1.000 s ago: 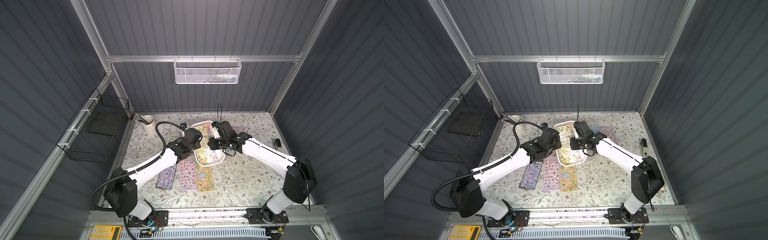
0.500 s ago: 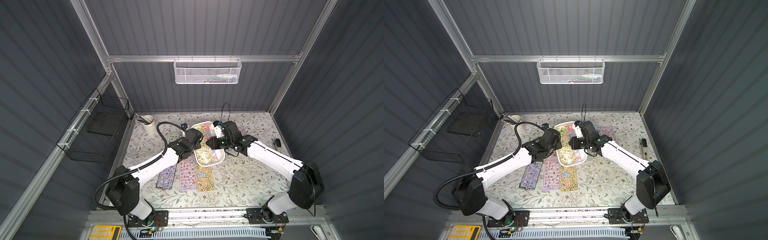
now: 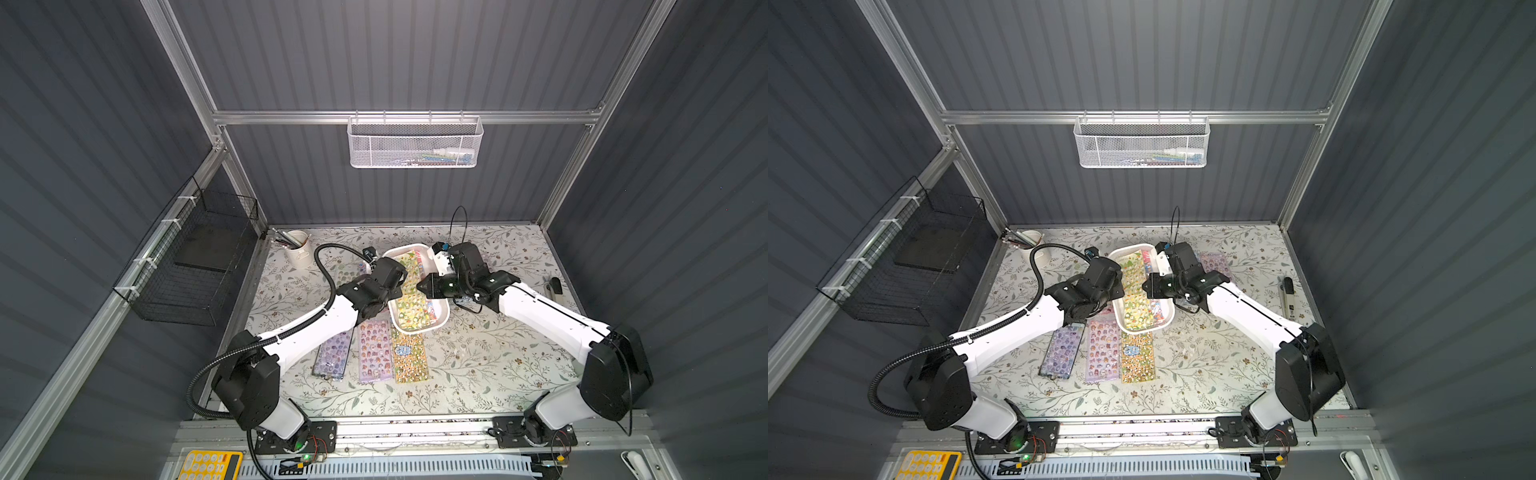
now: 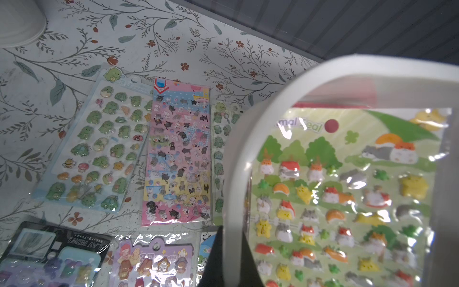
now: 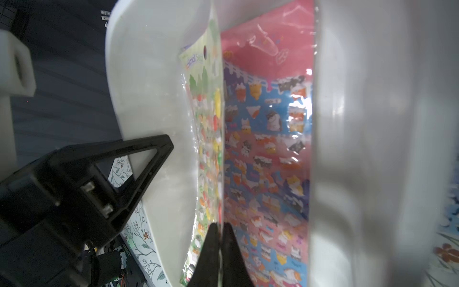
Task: Take the stickers out of the storage box
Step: Pick up the sticker from the storage box.
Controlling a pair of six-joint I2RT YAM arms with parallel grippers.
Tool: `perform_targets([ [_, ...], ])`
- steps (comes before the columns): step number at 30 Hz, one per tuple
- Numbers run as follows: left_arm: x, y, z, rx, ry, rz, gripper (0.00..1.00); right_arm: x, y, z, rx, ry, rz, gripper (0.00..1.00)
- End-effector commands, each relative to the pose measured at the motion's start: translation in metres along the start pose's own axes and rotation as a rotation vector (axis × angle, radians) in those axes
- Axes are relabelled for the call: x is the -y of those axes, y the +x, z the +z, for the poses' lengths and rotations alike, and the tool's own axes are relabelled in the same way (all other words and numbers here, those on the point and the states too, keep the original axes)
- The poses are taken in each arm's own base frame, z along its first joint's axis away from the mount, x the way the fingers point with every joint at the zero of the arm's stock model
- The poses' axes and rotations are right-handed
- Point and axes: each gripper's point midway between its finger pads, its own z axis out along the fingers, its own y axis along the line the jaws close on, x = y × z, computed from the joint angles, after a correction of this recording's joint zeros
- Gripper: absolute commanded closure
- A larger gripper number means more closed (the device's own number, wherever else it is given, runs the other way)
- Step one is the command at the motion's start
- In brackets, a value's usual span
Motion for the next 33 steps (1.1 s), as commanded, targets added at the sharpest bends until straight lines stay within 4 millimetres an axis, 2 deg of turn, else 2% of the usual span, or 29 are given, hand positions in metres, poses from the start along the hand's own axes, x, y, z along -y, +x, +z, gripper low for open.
perform_targets([
  [1, -0.001, -0.008, -0.007, 0.044, 0.001, -0.002, 1.00, -0.009, -0.002, -0.017, 0.032, -0.028, -0.009, 0.94],
  [11, -0.011, -0.009, -0.008, 0.043, -0.050, 0.041, 1.00, -0.022, -0.010, -0.073, 0.075, -0.084, -0.017, 0.95],
  [16, -0.018, -0.012, -0.011, 0.049, -0.075, 0.054, 1.00, -0.015, 0.000, -0.102, 0.062, -0.083, 0.003, 0.94],
  [20, -0.033, -0.018, -0.014, 0.055, -0.092, 0.036, 1.00, -0.007, 0.008, -0.122, 0.057, -0.075, 0.022, 0.93],
  [21, -0.041, -0.020, -0.015, 0.052, -0.099, 0.023, 1.00, -0.010, 0.009, -0.133, 0.075, -0.080, 0.015, 0.93],
  [26, -0.076, -0.036, -0.029, 0.073, -0.132, -0.034, 1.00, -0.004, 0.030, -0.140, 0.041, -0.094, 0.047, 0.93],
  [30, -0.102, -0.050, -0.046, 0.107, -0.172, -0.052, 1.00, 0.002, 0.053, -0.138, -0.009, -0.101, 0.069, 0.93],
  [33, -0.116, -0.053, -0.054, 0.111, -0.206, -0.046, 1.00, 0.010, 0.069, -0.131, -0.059, -0.092, 0.084, 0.92],
])
